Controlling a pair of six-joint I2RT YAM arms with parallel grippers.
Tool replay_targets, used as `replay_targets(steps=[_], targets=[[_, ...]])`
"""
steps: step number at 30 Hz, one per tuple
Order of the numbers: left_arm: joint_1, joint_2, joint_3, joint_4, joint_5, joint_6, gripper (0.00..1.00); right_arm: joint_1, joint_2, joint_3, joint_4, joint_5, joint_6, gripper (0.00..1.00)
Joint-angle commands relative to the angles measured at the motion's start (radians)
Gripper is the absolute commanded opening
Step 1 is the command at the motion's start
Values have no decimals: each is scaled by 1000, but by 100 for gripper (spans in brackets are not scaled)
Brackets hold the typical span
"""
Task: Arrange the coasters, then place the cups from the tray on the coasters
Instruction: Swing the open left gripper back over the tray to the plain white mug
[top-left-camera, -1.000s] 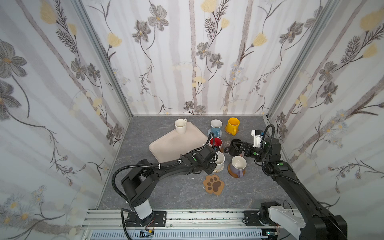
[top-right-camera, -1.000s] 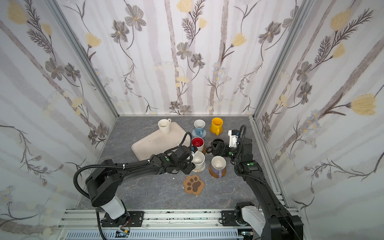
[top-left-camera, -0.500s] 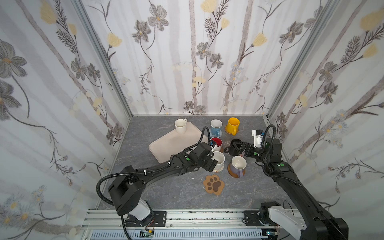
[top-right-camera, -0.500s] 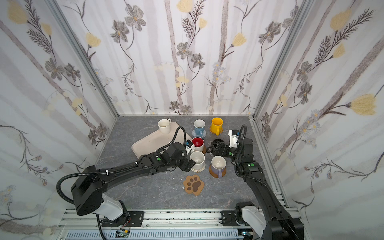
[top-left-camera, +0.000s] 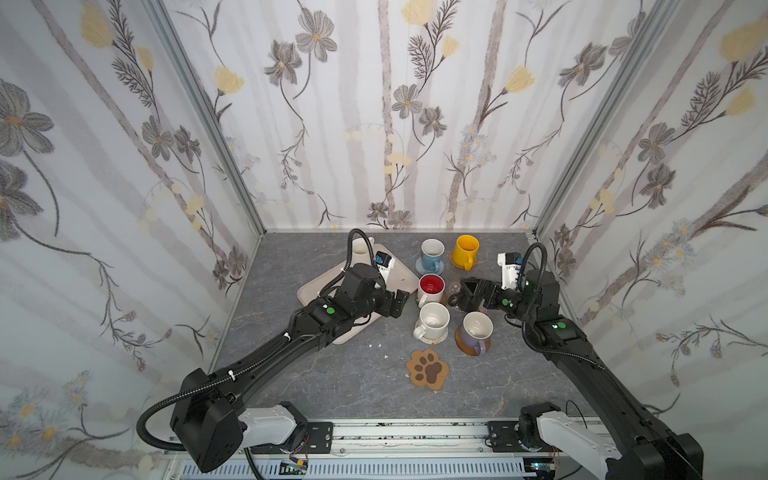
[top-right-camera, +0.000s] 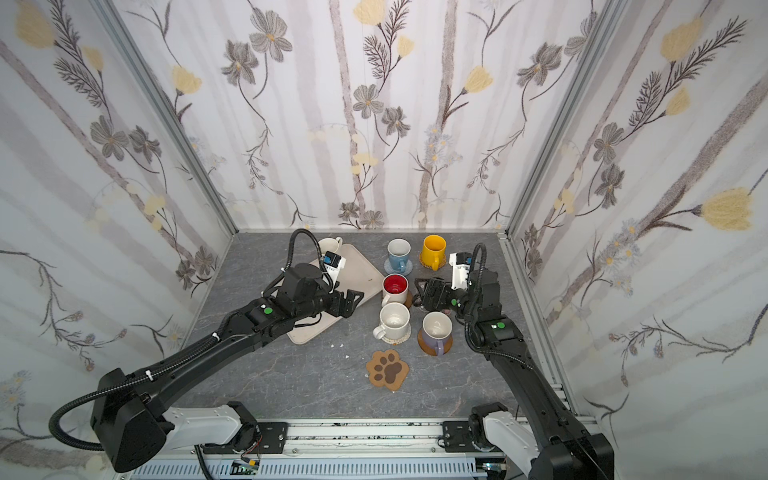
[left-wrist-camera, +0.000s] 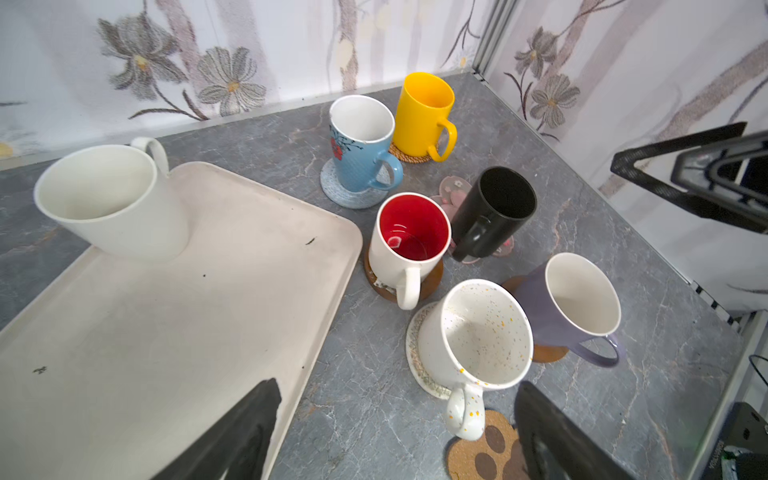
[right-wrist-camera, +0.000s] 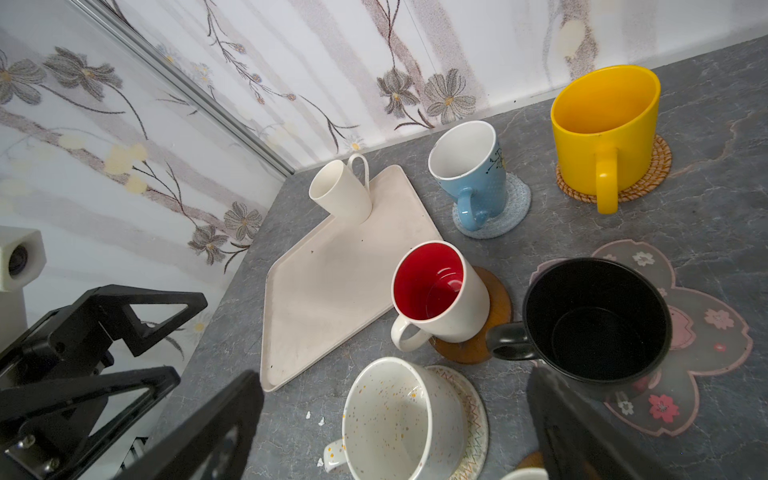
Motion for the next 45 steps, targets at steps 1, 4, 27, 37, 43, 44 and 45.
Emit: replay_targets(steps=[1,4,27,37,43,44,45], targets=[[59,1,29,-12,26,-24,91,22,34,44,26,32,-4,100],[125,40,60,-22,45,-42,90,38,69,76,34,35,-3,100],[276,620,637,-191,-37,-29,84,72,248,181,65,59,-3,100],[304,802,836,-236,-130,28,81,78,289,212,46,71,-9,100],[337,888,987,-260,-70,72,81,81,315,222,41,67,-10,100],[341,908,1017,-265,-48,76,81,81,320,224,41,65,-11,100],[344,930,1050,-269,-26,80,81,81,324,225,39,66,-10,100]])
